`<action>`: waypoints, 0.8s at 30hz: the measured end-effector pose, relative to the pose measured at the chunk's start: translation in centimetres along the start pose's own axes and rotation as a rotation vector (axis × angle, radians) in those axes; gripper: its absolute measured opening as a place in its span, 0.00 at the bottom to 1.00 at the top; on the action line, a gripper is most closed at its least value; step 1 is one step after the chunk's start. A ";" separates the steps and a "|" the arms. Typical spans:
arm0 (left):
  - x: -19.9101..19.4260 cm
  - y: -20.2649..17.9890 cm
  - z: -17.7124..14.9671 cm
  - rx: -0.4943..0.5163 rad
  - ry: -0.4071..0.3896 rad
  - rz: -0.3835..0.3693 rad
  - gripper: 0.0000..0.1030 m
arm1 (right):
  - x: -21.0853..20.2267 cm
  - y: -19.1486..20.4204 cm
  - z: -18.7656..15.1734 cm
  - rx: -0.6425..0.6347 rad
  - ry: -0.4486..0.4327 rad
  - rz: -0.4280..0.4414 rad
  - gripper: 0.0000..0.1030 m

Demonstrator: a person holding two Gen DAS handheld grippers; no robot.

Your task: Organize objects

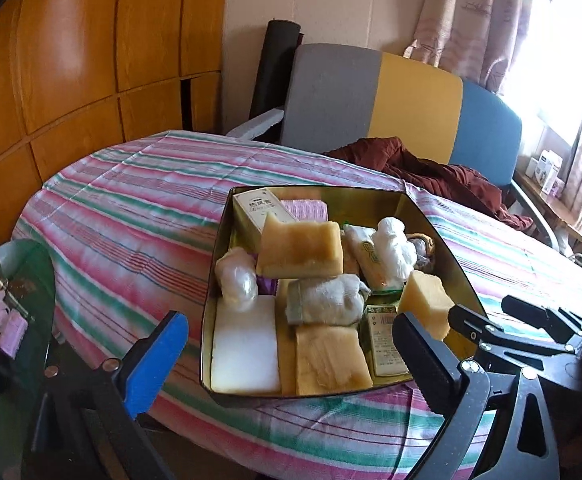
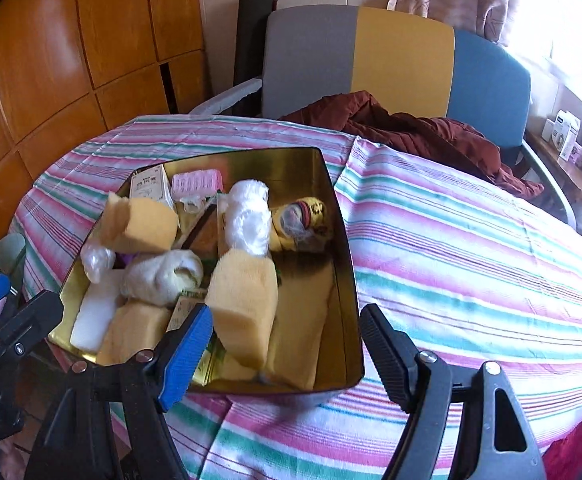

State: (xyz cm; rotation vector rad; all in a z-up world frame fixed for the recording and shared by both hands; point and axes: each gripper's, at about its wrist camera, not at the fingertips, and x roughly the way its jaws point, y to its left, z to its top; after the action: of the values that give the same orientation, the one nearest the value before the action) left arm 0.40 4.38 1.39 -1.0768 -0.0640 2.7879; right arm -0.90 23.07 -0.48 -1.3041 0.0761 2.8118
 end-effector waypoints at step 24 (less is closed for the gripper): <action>-0.1 -0.5 -0.2 0.026 -0.009 0.045 1.00 | -0.1 -0.1 -0.6 -0.004 0.004 -0.006 0.75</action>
State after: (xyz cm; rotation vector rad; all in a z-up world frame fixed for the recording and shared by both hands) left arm 0.65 4.86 1.31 -1.0735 -0.0042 2.8253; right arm -0.35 23.13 -0.82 -1.3079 0.0669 2.8061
